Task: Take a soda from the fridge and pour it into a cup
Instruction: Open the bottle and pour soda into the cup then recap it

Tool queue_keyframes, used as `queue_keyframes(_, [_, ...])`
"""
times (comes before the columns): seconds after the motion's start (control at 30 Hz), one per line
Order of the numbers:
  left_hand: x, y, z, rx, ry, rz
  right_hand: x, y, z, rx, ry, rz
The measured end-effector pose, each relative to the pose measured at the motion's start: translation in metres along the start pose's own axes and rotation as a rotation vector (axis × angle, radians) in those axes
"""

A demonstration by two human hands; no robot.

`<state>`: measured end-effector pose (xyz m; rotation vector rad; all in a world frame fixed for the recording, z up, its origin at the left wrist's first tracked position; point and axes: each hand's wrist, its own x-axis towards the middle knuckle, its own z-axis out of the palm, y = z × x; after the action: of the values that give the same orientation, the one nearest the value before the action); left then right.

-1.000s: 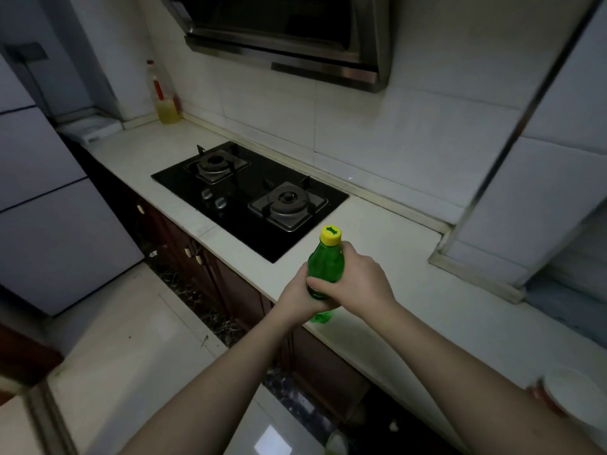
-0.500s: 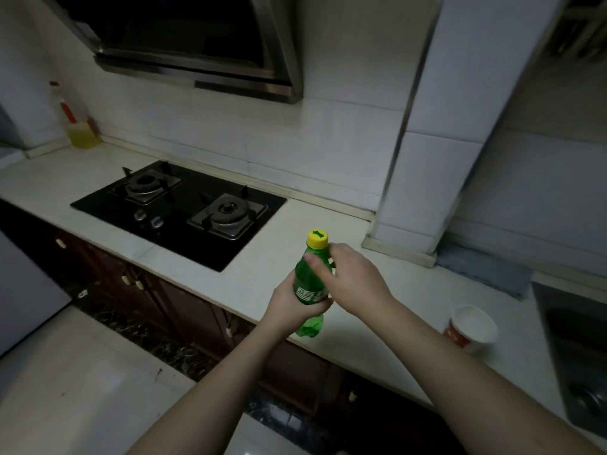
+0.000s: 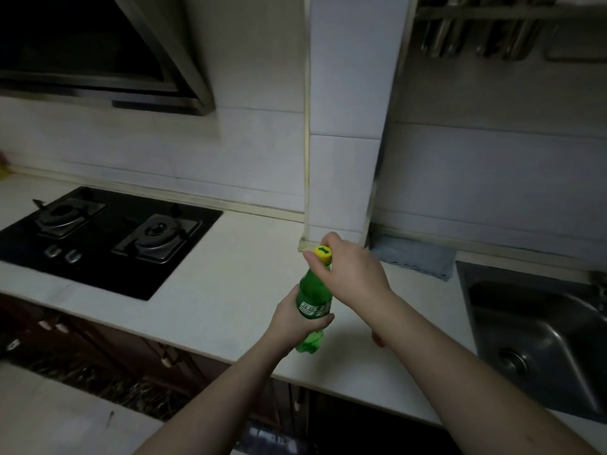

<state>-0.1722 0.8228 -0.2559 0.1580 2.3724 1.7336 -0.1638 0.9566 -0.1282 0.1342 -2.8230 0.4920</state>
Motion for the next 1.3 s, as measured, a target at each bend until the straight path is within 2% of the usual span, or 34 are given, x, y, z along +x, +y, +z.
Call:
queue_keyframes(0.2, [0.023,0.01,0.052,0.125,-0.013,-0.021,0.002,0.076,-0.02,-0.046,-0.059,0.045])
queue_keyframes(0.33, [0.03,0.016,0.079,0.219,0.002,-0.019,0.004,0.116,-0.023,-0.162,-0.093,0.027])
queue_keyframes(0.5, [0.034,0.02,0.101,0.383,0.005,-0.018,0.009,0.156,-0.015,-0.222,-0.239,0.116])
queue_keyframes(0.7, [0.036,0.022,0.11,0.523,0.035,-0.004,0.01,0.176,0.001,-0.087,-0.271,0.275])
queue_keyframes(1.1, [0.063,0.026,0.072,0.555,-0.175,0.021,0.027,0.165,0.007,0.175,-0.228,0.057])
queue_keyframes(1.3, [0.071,0.031,0.044,0.502,-0.406,0.045,0.039,0.16,-0.003,0.14,-0.356,-0.296])
